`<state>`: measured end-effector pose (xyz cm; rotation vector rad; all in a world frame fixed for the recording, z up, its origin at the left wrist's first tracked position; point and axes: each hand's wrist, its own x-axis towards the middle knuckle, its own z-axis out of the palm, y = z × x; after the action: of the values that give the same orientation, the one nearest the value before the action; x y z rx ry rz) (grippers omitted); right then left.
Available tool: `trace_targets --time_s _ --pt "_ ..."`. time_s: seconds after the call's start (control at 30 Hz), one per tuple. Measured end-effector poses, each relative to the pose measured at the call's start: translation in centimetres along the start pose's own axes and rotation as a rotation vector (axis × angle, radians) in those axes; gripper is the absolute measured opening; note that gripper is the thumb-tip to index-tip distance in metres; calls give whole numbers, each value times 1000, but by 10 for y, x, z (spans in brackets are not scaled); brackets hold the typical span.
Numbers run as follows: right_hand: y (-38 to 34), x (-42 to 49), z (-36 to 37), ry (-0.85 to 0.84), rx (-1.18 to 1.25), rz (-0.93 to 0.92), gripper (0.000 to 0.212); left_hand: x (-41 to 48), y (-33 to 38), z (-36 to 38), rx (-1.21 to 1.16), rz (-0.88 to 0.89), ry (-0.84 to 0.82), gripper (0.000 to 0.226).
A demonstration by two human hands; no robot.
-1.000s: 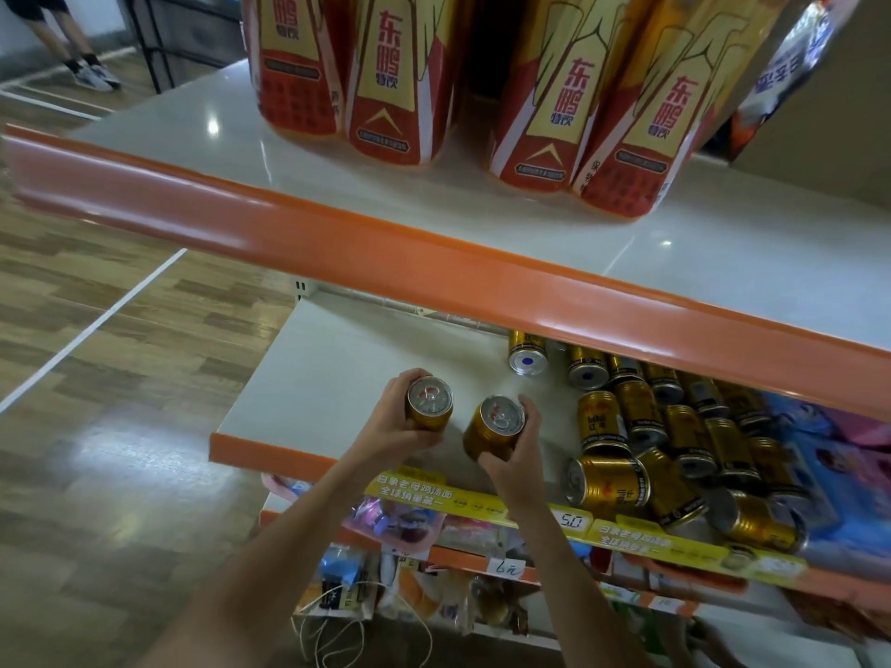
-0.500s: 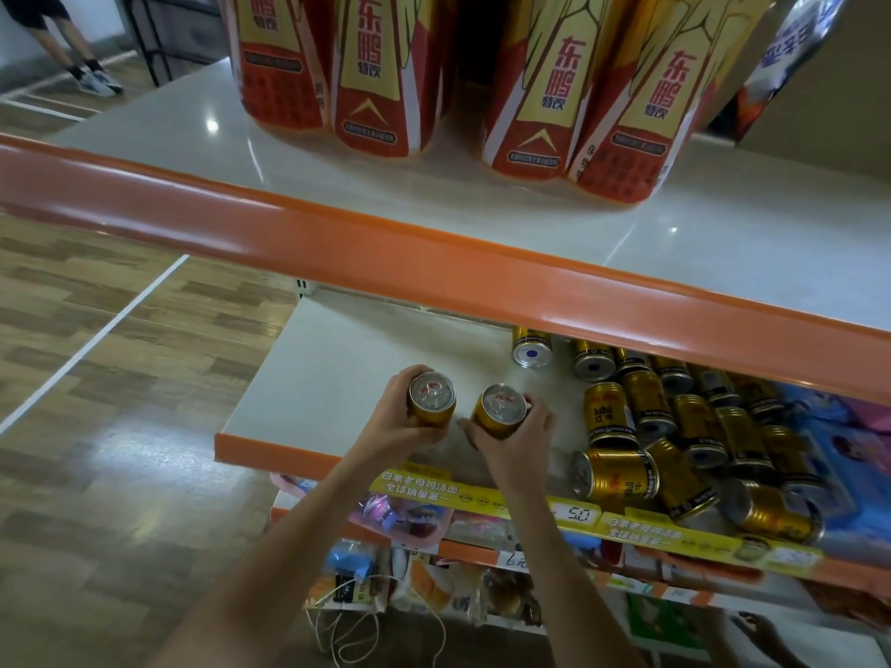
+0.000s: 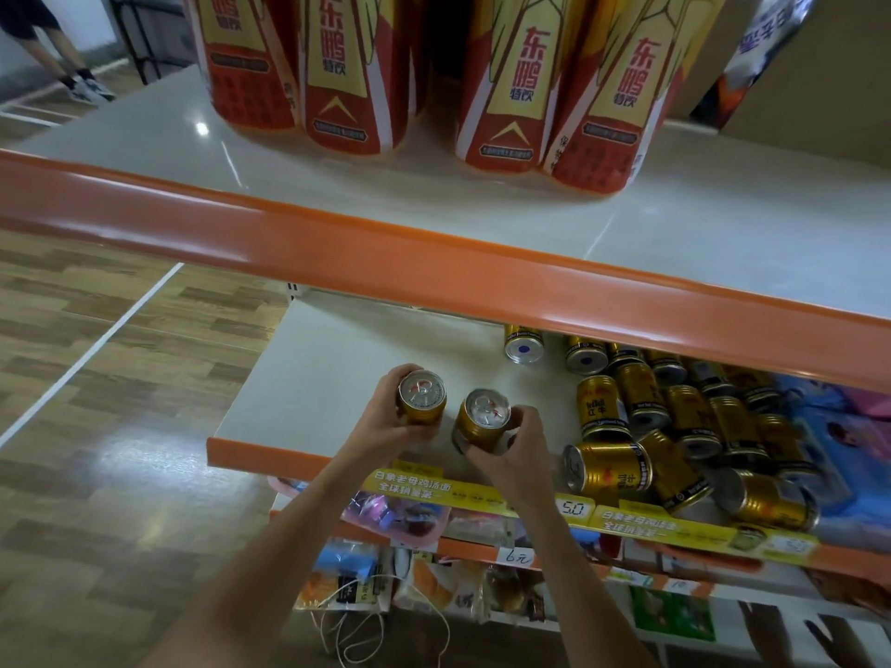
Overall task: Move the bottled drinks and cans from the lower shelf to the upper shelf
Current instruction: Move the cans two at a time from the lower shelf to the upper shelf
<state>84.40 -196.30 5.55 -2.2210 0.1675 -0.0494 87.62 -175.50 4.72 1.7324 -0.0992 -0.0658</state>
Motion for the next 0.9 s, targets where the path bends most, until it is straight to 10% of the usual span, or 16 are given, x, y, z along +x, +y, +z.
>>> trace_targets --time_s 0.9 --pt "-8 27 22 20 269 -10 82 -11 16 21 27 -112 172 74"
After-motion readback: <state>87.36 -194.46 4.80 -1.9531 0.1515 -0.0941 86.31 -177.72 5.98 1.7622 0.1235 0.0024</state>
